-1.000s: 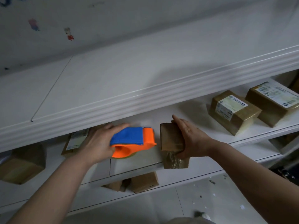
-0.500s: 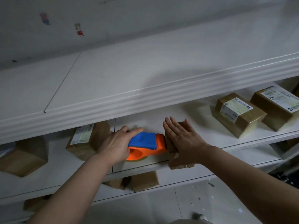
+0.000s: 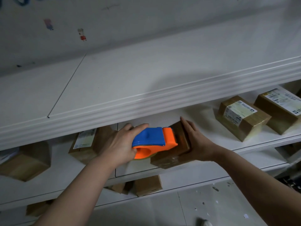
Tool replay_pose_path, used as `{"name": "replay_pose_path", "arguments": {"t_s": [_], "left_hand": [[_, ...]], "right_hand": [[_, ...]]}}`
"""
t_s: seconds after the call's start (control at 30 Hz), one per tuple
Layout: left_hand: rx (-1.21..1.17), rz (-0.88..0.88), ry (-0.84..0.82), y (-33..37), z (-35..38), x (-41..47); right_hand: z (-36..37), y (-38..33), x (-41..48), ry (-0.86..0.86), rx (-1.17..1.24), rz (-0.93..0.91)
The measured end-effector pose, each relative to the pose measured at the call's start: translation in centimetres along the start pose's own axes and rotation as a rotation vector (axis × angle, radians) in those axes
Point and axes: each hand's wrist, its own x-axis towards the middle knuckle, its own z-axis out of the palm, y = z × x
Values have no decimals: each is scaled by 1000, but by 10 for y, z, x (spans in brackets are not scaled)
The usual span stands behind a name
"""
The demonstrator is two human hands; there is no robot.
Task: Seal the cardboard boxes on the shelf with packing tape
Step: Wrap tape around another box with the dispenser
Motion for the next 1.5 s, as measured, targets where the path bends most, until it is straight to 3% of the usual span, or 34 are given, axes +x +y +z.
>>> {"name": "replay_pose_path", "arguments": {"t_s": [0.1, 0.27, 0.4, 0.5, 0.7, 0.83, 1.03, 1.3, 1.5], "left_hand": [[149, 68, -38, 29, 8, 9], [244, 158, -14, 60, 12, 29], [307, 176, -21, 74, 10, 31], [278, 157, -25, 57, 4, 26], [269, -84, -100, -41, -16, -15], [340, -86, -144, -34, 15, -9], [290, -66, -103, -23, 38, -2], [45, -31, -208, -45, 33, -10], [18, 25, -301, -61, 14, -20]], "right_hand": [[15, 36, -18, 14, 131, 85], [5, 48, -11, -45, -172, 96], [6, 45, -3, -118, -144, 76], [8, 52, -3, -76, -191, 106], [10, 54, -1, -82, -223, 93], [8, 48, 1, -122, -343, 96], [20, 29, -2, -254, -714, -1], [49, -4, 17, -177, -780, -54], [42, 4, 26, -174, -748, -40]]}}
